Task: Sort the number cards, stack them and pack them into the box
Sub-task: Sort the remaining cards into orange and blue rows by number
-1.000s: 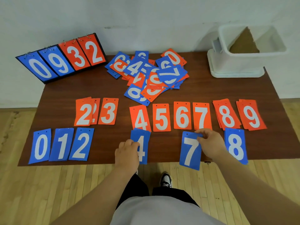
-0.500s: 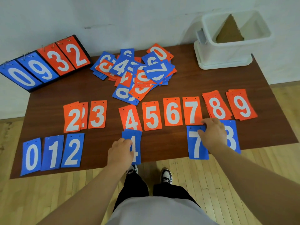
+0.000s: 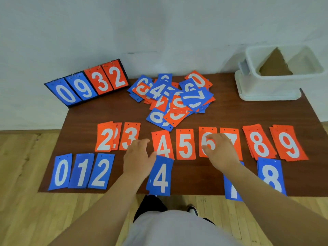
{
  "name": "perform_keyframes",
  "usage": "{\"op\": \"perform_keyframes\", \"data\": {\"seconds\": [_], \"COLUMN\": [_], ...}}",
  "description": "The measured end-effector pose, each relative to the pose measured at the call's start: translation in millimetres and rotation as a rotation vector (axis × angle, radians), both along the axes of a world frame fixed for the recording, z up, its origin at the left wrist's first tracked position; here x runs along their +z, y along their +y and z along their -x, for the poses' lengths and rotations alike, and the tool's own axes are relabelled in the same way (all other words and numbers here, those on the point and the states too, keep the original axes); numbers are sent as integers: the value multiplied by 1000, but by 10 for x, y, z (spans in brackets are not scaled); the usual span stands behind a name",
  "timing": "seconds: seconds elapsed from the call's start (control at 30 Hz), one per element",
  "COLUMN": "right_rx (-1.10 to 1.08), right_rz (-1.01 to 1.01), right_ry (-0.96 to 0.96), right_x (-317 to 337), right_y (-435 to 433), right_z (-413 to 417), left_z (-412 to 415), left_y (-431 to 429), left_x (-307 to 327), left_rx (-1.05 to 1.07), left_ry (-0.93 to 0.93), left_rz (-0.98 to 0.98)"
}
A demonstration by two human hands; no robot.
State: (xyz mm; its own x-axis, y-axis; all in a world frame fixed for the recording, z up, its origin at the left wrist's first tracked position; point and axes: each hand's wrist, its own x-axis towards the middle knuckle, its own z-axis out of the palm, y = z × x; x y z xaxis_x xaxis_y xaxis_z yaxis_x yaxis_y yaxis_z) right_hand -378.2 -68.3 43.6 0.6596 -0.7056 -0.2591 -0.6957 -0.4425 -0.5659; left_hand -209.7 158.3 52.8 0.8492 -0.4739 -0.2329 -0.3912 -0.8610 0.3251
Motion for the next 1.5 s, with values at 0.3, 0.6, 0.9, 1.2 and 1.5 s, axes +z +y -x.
{"op": "perform_keyframes", "data": {"seconds": [0.3, 0.6, 0.9, 1.2, 1.5], "right_rx": [-95, -482, -665, -704, -885], "right_rz": [-40, -208, -229, -247, -411], "right_ry": [59, 187, 280, 164, -82], "right_x": [40, -498, -687, -733, -323], "right_y": [-62, 38, 39, -5, 56], "right_z": [-1115, -2227, -2498, -2414, -2089], "left_z": [-1094, -1678, -1744, -1872, -2124], "left_y": [-226, -1071, -1140, -970, -561], "left_x": [-2, -667, -833, -732, -313], "left_rx": [-1, -109, -142, -206, 43], "left_ry": [50, 151, 186, 245, 252], "left_rz": [4, -27, 81, 232, 387]}}
